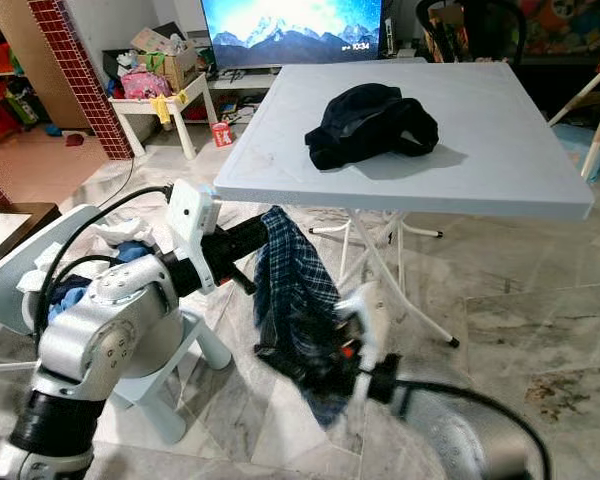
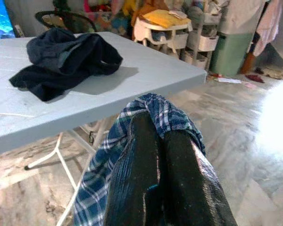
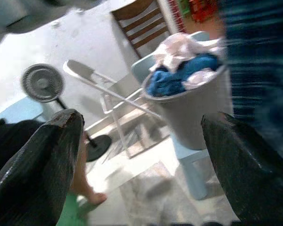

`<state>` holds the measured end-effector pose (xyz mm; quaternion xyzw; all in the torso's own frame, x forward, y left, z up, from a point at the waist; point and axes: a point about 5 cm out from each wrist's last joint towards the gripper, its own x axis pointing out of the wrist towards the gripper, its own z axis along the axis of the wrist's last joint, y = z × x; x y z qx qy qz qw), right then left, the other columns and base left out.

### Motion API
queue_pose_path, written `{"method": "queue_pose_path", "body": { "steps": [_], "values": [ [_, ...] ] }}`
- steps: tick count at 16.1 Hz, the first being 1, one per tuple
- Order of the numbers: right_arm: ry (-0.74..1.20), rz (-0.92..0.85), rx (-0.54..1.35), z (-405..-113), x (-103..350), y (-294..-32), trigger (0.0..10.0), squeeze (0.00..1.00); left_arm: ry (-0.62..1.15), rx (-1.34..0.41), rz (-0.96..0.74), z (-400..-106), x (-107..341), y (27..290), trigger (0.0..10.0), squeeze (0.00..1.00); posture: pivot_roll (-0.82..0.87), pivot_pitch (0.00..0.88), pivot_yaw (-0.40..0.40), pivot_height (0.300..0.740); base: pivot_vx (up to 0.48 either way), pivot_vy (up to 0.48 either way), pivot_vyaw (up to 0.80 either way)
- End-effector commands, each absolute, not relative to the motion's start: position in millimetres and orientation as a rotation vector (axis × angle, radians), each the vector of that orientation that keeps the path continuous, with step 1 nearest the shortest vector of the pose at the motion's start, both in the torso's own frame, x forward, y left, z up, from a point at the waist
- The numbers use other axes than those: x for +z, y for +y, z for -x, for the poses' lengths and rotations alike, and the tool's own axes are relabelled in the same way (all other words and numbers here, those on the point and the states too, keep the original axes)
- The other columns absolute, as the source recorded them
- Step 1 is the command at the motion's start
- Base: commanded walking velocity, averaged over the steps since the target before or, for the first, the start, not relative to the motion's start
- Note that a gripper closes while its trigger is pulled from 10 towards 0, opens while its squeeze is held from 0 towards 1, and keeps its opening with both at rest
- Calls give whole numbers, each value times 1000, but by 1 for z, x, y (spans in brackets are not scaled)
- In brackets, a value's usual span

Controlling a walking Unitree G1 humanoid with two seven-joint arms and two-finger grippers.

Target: Hang hanger

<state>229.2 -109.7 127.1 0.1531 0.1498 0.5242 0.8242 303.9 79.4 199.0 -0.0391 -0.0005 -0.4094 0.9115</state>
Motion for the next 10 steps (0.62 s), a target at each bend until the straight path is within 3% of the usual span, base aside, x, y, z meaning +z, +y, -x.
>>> {"method": "queue_pose_path", "body": {
  "steps": [1, 4, 10],
  "values": [
    [311, -305, 1156, -227, 130, -99, 10000, 0, -32, -804, 58, -309, 205, 82, 10000, 0, -69, 7, 125, 740, 0, 0, 0],
    [304, -170, 1024, -245, 120, -82, 10000, 0, -58, -725, 59, -315, 207, 75, 10000, 0, -68, 8, 121, 740, 0, 0, 0],
    [305, -14, 681, -282, 106, -81, 10000, 0, -67, -720, 87, -315, 209, 67, 10000, 0, -70, 8, 124, 740, 0, 0, 0]
  ]
}}
